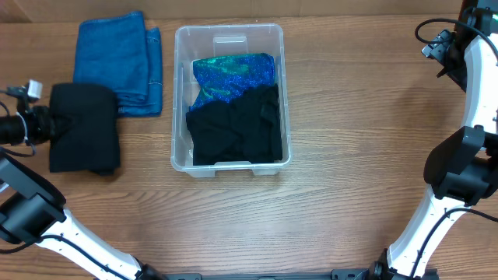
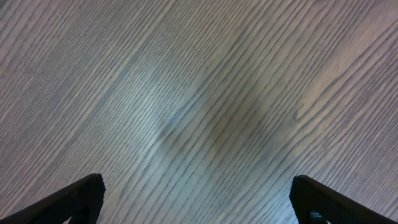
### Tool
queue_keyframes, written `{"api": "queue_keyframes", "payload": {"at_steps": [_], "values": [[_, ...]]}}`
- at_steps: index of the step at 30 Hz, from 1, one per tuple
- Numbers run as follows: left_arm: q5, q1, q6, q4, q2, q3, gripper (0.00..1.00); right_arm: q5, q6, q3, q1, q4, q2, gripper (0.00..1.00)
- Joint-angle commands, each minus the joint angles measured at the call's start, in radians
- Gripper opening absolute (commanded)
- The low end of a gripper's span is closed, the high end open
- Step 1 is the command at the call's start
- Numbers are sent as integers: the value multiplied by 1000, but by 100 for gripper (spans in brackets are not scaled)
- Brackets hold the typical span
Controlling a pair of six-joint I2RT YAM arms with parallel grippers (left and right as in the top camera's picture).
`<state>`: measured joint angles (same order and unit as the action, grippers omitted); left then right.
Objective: Pack container
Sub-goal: 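Carry the black cloth right and lower it into the container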
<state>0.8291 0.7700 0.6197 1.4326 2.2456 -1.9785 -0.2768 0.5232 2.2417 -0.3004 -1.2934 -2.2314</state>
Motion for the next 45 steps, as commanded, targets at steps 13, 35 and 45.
{"api": "queue_keyframes", "payload": {"at_steps": [13,35,45], "values": [[472,-206,-187,104,-24,-426,4,-14,5,1,-4,6,2,100],[-302,-1014,-1046,-109,-22,-626,4,-14,5,1,-4,6,2,100],[-539,-1128,-1145,-7,47,-626,4,-14,5,1,-4,6,2,100]]}}
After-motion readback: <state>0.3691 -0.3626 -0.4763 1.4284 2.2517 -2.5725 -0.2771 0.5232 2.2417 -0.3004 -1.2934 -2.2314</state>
